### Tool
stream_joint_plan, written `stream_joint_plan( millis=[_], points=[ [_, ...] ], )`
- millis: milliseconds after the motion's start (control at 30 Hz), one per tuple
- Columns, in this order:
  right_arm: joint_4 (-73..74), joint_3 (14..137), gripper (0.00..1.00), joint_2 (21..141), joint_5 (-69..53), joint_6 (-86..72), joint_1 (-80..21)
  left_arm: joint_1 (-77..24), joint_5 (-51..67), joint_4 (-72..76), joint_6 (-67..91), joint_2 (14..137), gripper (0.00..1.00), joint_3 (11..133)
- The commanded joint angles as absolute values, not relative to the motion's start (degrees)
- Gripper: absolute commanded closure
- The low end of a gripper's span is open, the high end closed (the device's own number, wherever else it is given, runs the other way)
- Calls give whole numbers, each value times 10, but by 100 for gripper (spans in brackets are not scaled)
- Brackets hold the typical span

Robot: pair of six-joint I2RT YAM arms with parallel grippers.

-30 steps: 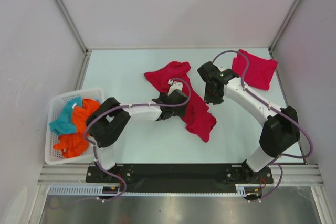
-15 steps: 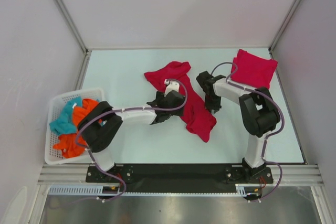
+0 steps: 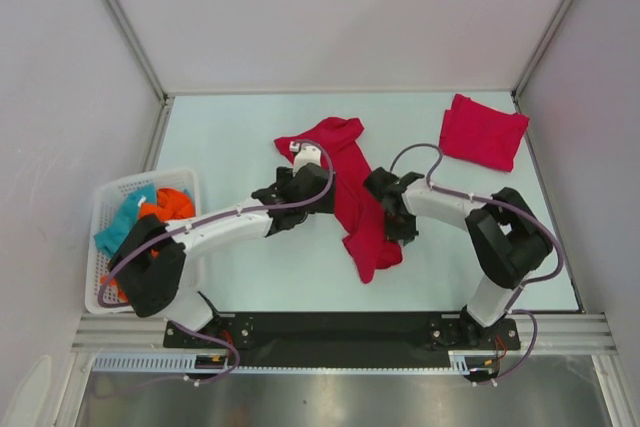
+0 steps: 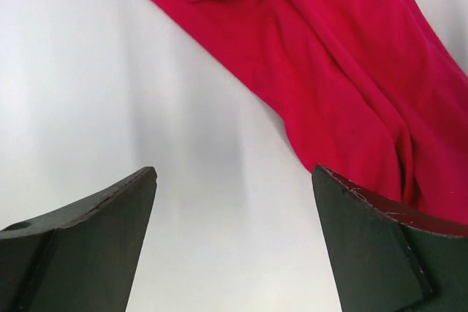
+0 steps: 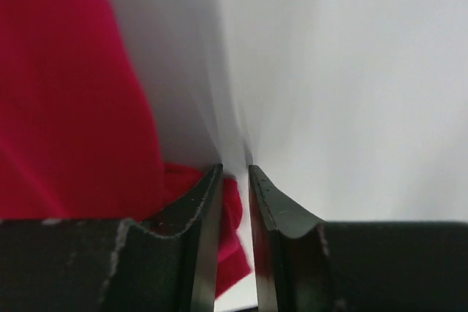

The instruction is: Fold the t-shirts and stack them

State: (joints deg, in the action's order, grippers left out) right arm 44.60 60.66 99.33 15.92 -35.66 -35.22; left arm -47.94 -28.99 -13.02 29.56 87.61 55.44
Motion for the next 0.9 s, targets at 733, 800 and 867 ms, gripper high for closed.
stream_joint_plan(
  millis=[733, 800, 867],
  points=[
    [649, 761, 74, 961, 261, -498, -535, -423, -265, -199, 337, 724, 6, 493],
    [650, 806, 74, 975, 283, -489, -521, -418, -262, -212, 336, 721, 6, 501],
    [643, 841, 73, 1000, 302, -469, -511, -413, -263, -221, 334, 714, 6, 506]
  ],
)
